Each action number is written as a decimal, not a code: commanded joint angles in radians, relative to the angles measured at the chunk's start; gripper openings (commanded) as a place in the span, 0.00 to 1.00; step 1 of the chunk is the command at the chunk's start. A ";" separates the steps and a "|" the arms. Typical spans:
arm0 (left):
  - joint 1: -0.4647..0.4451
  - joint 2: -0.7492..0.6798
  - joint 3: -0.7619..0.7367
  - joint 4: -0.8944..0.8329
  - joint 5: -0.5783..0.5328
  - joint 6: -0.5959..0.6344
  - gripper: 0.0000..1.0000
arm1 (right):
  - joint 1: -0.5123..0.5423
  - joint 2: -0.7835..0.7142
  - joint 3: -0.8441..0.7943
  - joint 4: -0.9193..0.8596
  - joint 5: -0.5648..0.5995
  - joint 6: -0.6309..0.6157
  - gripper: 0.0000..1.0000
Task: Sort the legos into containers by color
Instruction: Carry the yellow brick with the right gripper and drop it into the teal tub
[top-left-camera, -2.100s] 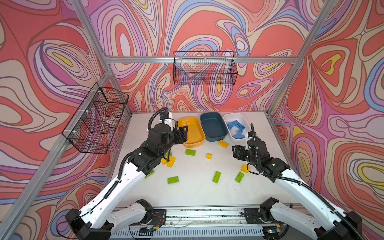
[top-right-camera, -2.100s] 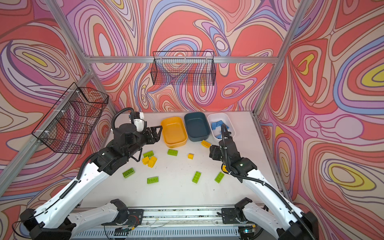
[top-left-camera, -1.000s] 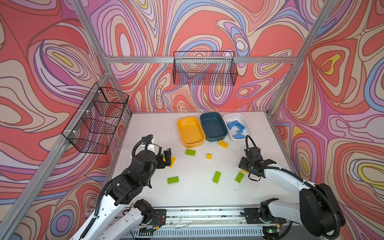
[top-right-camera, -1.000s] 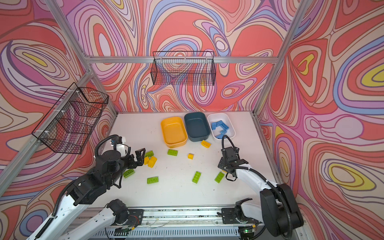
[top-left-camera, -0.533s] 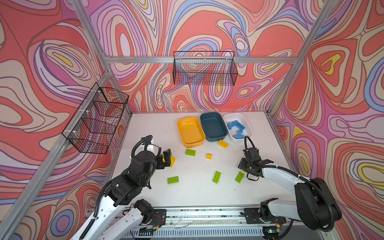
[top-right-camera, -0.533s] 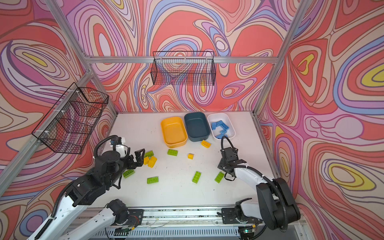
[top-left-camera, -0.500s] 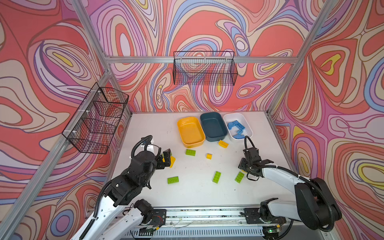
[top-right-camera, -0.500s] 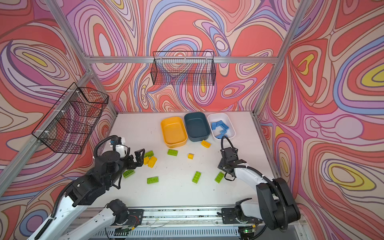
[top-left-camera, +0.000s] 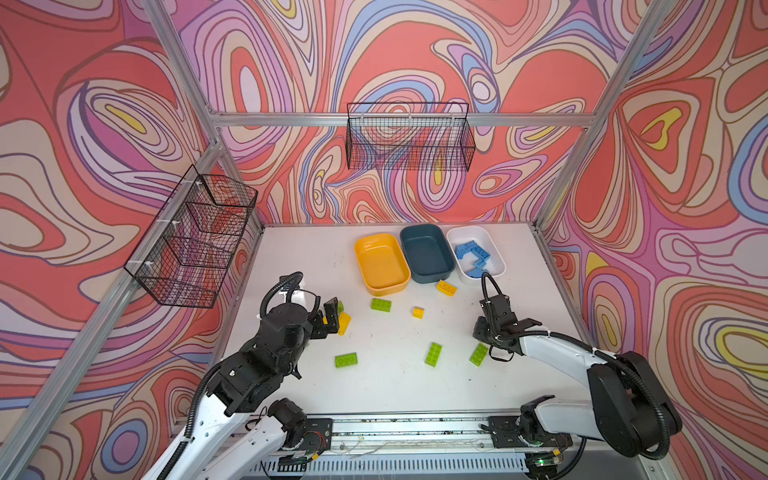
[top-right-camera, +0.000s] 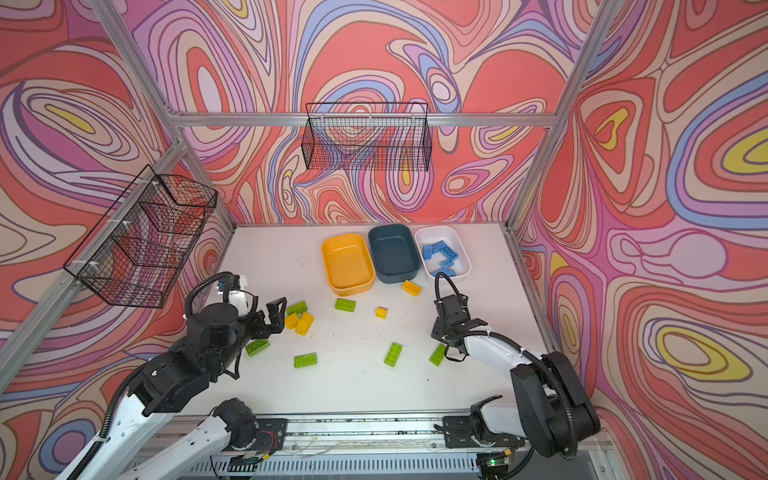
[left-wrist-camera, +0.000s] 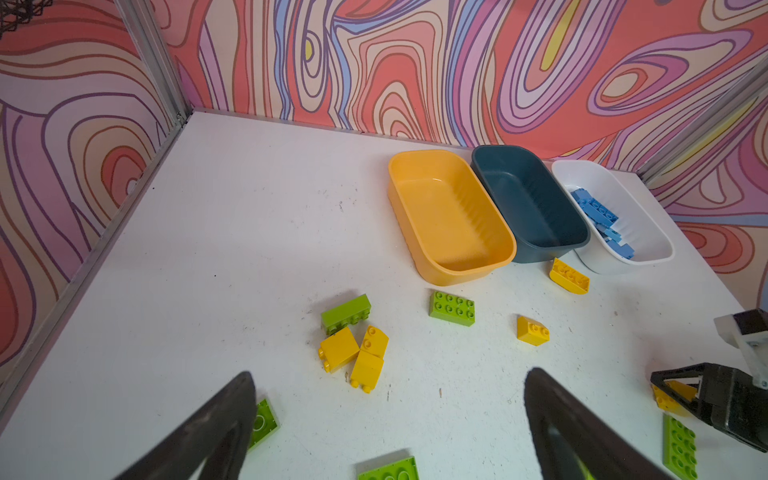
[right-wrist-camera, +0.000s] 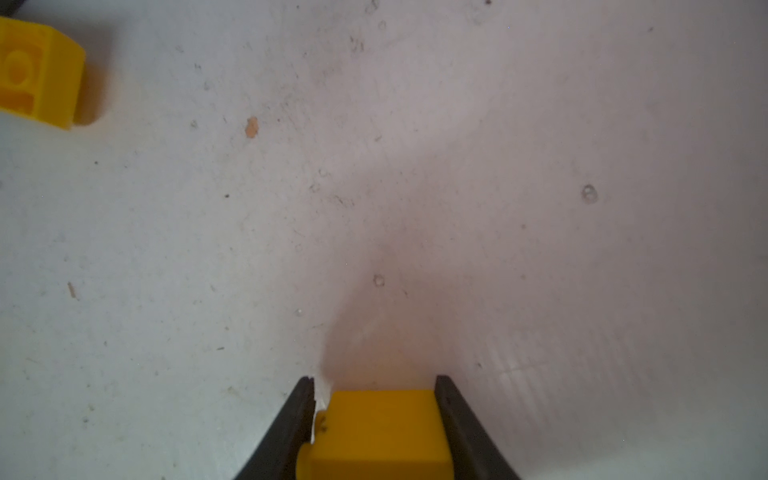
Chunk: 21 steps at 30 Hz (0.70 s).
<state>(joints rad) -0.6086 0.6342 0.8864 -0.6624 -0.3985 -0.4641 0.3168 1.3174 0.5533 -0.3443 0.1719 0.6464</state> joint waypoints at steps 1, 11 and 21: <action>0.003 0.009 0.007 -0.025 -0.019 -0.004 1.00 | 0.006 -0.014 0.059 -0.013 -0.026 -0.048 0.40; 0.002 0.062 0.023 -0.057 -0.057 -0.033 1.00 | 0.020 -0.014 0.248 -0.014 -0.091 -0.143 0.40; 0.003 0.078 0.025 -0.062 -0.064 -0.038 1.00 | 0.039 0.155 0.542 0.041 -0.175 -0.189 0.39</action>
<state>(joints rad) -0.6086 0.7063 0.8875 -0.6922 -0.4465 -0.4908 0.3485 1.4181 1.0309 -0.3271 0.0338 0.4847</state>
